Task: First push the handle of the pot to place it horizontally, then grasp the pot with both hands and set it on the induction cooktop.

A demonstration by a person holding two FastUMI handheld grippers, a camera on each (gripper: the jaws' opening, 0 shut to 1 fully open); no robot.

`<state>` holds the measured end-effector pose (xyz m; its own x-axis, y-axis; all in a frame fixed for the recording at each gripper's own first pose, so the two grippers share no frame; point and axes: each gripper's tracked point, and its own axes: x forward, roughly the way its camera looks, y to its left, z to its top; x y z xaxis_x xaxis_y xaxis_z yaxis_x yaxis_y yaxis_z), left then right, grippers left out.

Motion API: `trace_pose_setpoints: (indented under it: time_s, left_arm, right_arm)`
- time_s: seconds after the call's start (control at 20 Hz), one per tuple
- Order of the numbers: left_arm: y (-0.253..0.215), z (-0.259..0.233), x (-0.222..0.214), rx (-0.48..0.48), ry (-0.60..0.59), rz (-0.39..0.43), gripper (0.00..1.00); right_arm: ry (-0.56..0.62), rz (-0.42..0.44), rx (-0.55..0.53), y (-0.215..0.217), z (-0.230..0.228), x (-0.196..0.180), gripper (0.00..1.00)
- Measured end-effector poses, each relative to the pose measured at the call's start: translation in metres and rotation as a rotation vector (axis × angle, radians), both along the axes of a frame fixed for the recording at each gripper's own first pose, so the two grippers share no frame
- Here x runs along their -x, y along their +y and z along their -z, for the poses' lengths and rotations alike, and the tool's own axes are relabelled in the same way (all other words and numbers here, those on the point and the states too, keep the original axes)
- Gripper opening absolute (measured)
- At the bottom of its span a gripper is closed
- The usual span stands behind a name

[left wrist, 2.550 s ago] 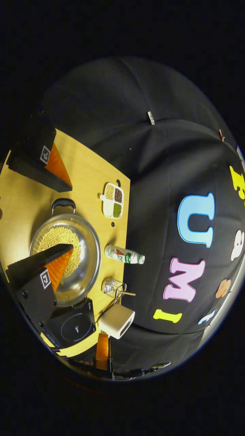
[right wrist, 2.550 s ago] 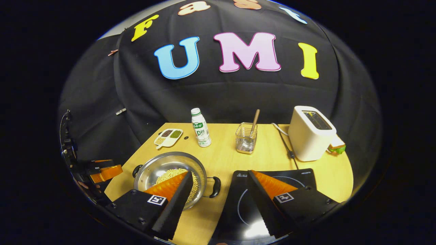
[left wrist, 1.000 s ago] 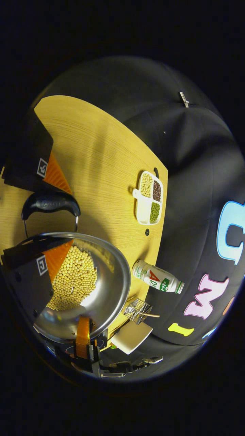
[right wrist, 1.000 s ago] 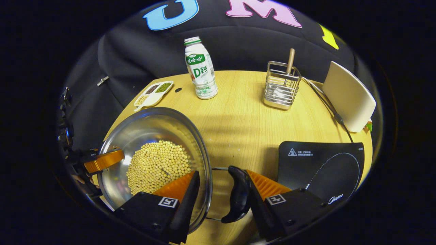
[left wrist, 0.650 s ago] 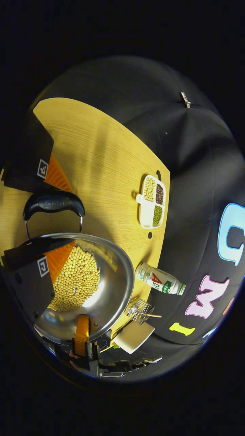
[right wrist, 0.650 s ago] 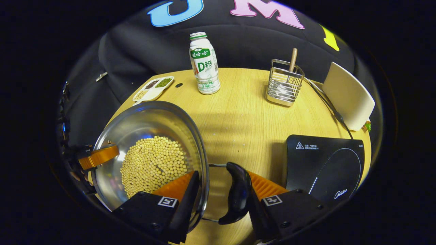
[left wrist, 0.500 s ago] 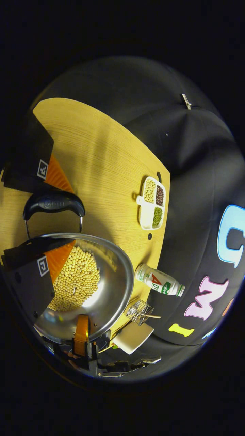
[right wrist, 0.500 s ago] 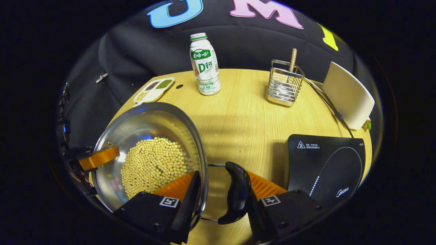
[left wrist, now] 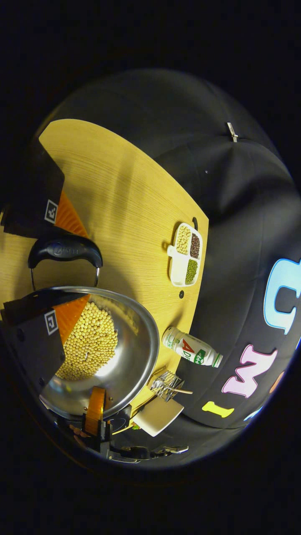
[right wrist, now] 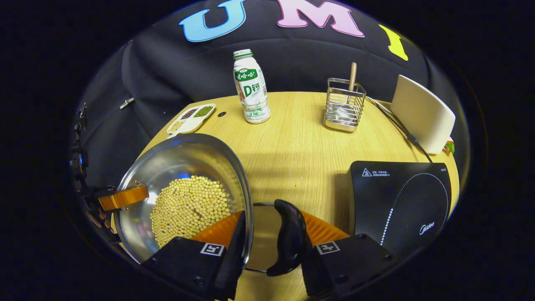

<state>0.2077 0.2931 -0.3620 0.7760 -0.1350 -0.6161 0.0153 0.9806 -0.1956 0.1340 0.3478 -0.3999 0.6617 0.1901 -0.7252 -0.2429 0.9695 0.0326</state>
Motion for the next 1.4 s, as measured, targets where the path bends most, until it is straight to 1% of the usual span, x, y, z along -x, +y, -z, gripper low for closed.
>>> trace_pose_setpoints:
  time_s: [0.15, 0.3, 0.55, 0.7, 0.9, 0.95, 1.05, 1.15, 1.2, 1.4]
  left_arm:
    - [0.001, -0.005, 0.01, 0.005, 0.0, -0.012, 0.6]
    - [0.001, -0.021, 0.018, 0.0, -0.011, -0.017, 0.6]
    - [-0.021, -0.063, 0.034, 0.0, -0.03, -0.005, 0.59]
    - [-0.048, -0.087, 0.05, 0.011, -0.032, 0.002, 0.6]
    - [-0.09, -0.106, 0.063, 0.025, -0.037, 0.001, 0.59]
    - [-0.101, -0.108, 0.064, 0.033, -0.033, 0.001, 0.58]
    - [-0.122, -0.117, 0.066, 0.045, -0.034, 0.004, 0.6]
    - [-0.144, -0.126, 0.066, 0.043, -0.044, 0.009, 0.6]
    - [-0.159, -0.123, 0.069, 0.04, -0.048, 0.013, 0.6]
    - [-0.211, -0.128, 0.06, 0.035, -0.054, 0.039, 0.6]
  right_arm:
    - [-0.016, -0.015, 0.0, 0.003, -0.01, 0.003, 0.64]
    - [-0.029, -0.027, -0.004, 0.004, -0.027, 0.007, 0.64]
    - [-0.057, -0.022, -0.012, -0.016, -0.075, 0.019, 0.64]
    - [-0.068, -0.01, -0.014, -0.044, -0.103, 0.03, 0.64]
    - [-0.088, -0.016, -0.014, -0.084, -0.131, 0.033, 0.63]
    - [-0.095, -0.018, -0.011, -0.094, -0.138, 0.032, 0.64]
    - [-0.112, -0.015, -0.011, -0.114, -0.151, 0.031, 0.63]
    - [-0.121, -0.012, -0.015, -0.136, -0.159, 0.029, 0.63]
    - [-0.123, -0.008, -0.017, -0.148, -0.162, 0.027, 0.63]
    - [-0.132, 0.026, -0.029, -0.202, -0.171, 0.022, 0.63]
